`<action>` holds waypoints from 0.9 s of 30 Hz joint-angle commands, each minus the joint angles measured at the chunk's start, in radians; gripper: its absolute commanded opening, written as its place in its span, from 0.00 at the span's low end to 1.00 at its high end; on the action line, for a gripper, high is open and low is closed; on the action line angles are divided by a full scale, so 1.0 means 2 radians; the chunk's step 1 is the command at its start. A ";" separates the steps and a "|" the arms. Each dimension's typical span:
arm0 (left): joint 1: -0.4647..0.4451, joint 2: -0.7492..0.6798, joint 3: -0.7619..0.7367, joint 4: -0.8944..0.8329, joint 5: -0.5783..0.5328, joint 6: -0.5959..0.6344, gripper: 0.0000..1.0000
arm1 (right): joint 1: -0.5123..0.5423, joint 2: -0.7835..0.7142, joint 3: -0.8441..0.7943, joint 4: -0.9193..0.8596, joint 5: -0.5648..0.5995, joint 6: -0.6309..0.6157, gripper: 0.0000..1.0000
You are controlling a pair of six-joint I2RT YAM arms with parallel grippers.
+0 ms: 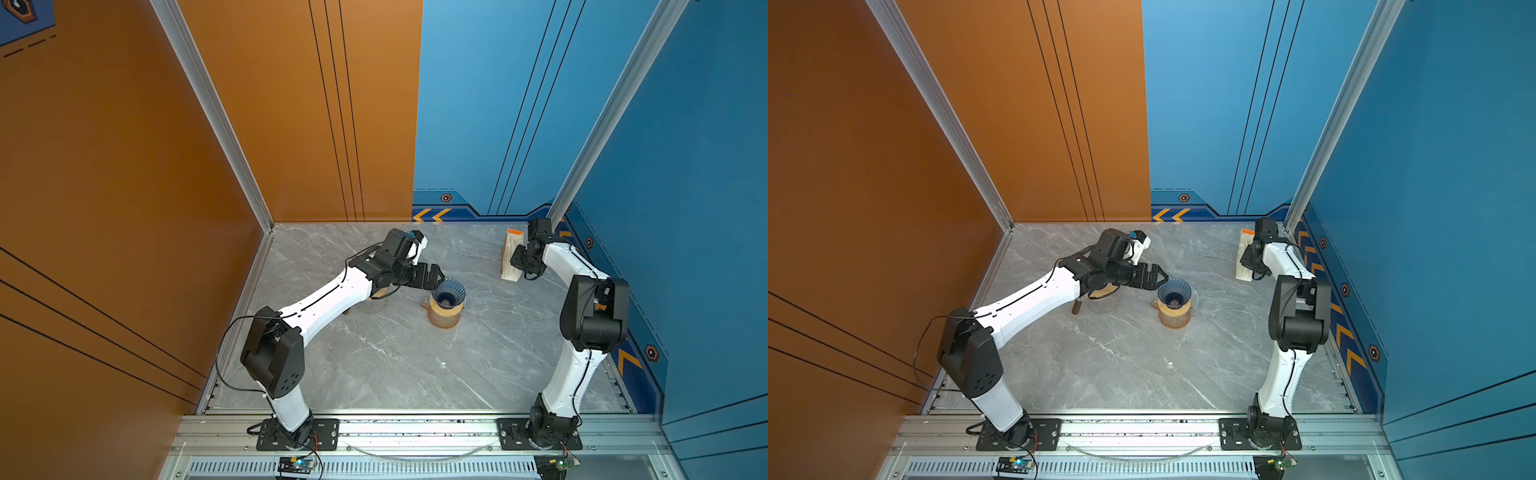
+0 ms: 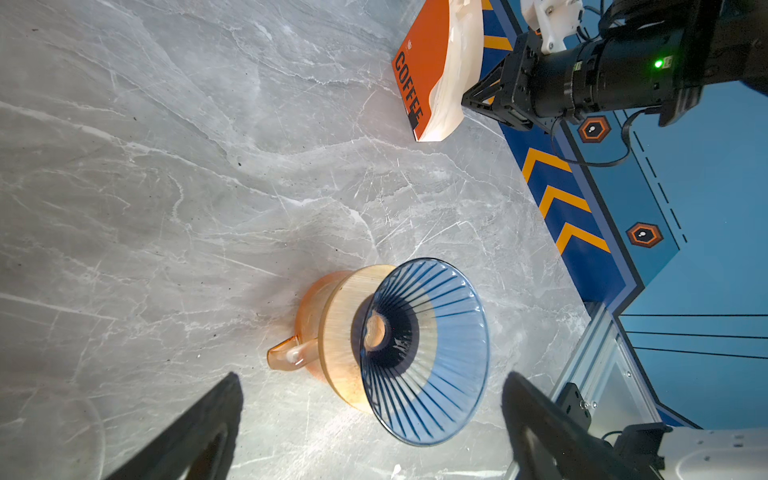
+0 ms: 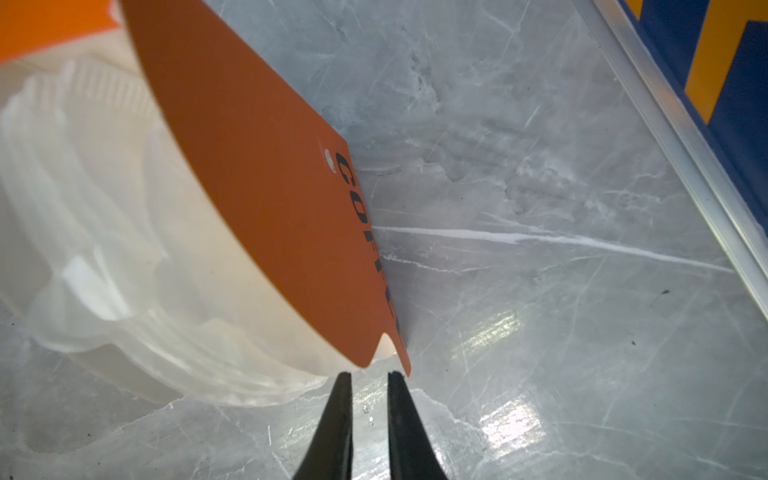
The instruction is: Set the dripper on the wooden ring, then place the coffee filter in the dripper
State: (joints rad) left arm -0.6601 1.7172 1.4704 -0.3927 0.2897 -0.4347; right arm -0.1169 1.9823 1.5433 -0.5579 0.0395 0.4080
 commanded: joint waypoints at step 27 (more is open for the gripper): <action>-0.004 0.010 0.018 -0.011 0.008 0.000 0.98 | -0.001 0.029 0.020 -0.013 -0.014 -0.006 0.12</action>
State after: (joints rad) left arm -0.6617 1.7256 1.4796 -0.3931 0.2897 -0.4347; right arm -0.1234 2.0388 1.5700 -0.5571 0.0265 0.4080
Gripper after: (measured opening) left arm 0.978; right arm 0.119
